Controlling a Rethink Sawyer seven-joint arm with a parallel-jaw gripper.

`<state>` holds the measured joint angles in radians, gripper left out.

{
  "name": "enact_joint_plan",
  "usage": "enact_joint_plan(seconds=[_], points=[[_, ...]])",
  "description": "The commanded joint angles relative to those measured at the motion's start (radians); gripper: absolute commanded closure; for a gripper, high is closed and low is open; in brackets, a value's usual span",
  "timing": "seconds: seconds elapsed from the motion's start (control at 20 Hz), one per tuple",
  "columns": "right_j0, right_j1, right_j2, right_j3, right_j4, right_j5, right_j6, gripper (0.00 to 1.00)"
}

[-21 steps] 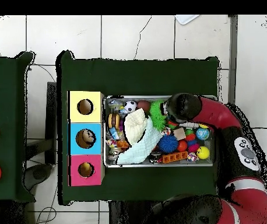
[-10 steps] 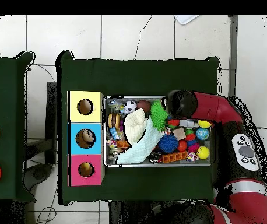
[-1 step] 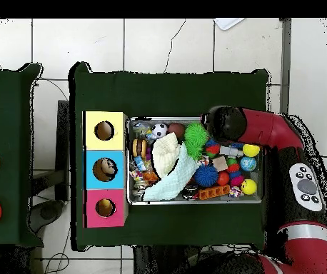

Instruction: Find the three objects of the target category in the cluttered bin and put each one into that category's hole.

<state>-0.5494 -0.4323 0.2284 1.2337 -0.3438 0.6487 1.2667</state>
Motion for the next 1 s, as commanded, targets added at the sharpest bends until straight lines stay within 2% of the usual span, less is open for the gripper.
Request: enact_joint_plan(seconds=[0.05, 0.35, 0.65, 1.0], points=[[-0.057, 0.124, 0.081, 0.094, 0.117, 0.164, 0.091, 0.0], [-0.009, 0.141, 0.0, 0.059, 0.121, 0.218, 0.096, 0.0], [0.052, 0.135, -0.095, -0.006, -0.003, 0.152, 0.058, 0.0], [0.067, 0.085, -0.124, -0.036, -0.08, 0.054, 0.005, 0.0]])
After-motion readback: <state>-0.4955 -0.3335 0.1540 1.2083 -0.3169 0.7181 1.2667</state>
